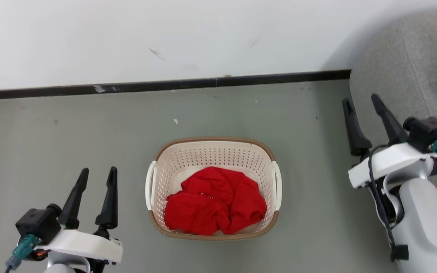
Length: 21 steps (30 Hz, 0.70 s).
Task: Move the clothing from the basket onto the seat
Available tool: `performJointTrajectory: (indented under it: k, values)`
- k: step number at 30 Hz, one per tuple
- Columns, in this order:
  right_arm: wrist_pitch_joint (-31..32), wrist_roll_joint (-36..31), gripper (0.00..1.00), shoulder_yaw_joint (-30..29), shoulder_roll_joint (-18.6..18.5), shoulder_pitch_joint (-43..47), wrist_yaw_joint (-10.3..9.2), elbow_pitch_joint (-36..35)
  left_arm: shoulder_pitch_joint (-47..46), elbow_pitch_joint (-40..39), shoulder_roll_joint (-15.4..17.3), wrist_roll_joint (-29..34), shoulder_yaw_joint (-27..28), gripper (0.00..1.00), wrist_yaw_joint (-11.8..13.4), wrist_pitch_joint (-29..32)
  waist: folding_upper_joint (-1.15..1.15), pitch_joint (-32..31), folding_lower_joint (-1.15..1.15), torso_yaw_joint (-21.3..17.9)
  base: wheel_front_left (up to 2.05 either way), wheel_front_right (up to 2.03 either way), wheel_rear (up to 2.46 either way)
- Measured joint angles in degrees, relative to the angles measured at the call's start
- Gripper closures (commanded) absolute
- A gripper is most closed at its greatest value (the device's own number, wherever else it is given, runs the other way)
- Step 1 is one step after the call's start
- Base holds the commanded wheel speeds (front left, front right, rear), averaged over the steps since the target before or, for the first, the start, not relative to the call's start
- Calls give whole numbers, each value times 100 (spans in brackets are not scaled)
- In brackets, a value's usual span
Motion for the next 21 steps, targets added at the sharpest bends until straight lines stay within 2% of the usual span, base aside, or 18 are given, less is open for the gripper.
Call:
performJointTrajectory:
  k: [7, 21]
  values:
    - [0, -175, 0, -38, 40, 611, 0, -131, 203, 164, -129, 154, 16, 0, -59, 0, 0, -411, -1, 197, 0, 0, 0]
    - [0, -449, 0, -219, 116, 1712, 0, -300, 613, 432, -151, 498, -49, 0, -214, 0, 0, -1213, 0, 417, 0, 0, 0]
